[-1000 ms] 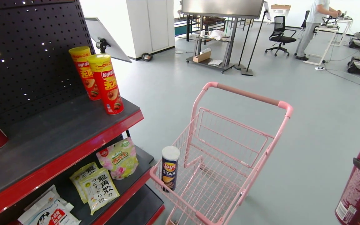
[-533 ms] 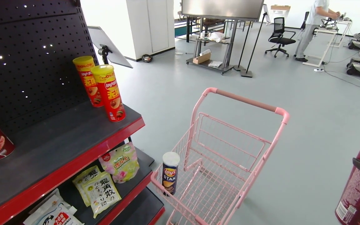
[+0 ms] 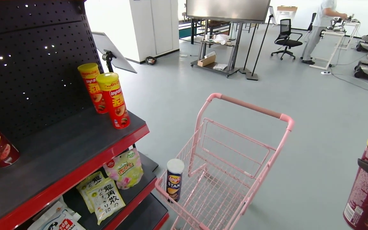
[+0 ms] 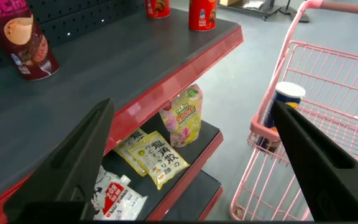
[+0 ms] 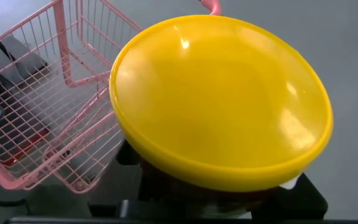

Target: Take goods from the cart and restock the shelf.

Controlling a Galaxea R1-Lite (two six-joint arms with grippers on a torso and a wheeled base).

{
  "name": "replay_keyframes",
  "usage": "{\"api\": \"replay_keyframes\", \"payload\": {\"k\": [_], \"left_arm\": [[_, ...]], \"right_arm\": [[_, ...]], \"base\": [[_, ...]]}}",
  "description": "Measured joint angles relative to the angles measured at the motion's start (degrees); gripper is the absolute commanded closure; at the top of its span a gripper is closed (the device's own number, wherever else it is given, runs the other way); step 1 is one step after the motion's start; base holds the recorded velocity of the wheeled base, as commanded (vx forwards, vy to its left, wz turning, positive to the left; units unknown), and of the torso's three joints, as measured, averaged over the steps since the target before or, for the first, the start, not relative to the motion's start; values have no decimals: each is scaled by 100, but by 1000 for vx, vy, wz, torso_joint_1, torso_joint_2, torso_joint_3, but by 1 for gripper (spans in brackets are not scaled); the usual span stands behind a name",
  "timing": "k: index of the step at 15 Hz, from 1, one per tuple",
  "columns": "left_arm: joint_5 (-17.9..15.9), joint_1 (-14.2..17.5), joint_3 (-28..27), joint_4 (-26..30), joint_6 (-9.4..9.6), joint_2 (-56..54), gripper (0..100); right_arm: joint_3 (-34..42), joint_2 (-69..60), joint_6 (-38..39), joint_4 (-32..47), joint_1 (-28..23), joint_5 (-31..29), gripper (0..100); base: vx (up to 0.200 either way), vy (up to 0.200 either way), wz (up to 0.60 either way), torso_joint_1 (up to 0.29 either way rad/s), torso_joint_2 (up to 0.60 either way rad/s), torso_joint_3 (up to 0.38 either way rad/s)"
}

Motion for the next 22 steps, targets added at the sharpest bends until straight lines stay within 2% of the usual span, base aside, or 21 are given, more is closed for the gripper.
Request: {"api": "replay_keyframes", "payload": {"k": [15, 19, 22], "left_arm": [[-2, 0, 0, -5, 0, 0, 0], [-2, -6, 0, -5, 0, 0, 0], [2, 0, 0, -7, 0, 0, 0]], "right_arm": [[105, 6, -5, -13, -2, 33, 100], [212, -226, -6, -13, 12, 51, 100], [466, -752, 11, -18, 20, 341, 100]], "base": [[0, 0, 600, 4, 1, 0], [0, 0, 0, 0, 0, 0], [0, 0, 0, 0, 0, 0]]}}
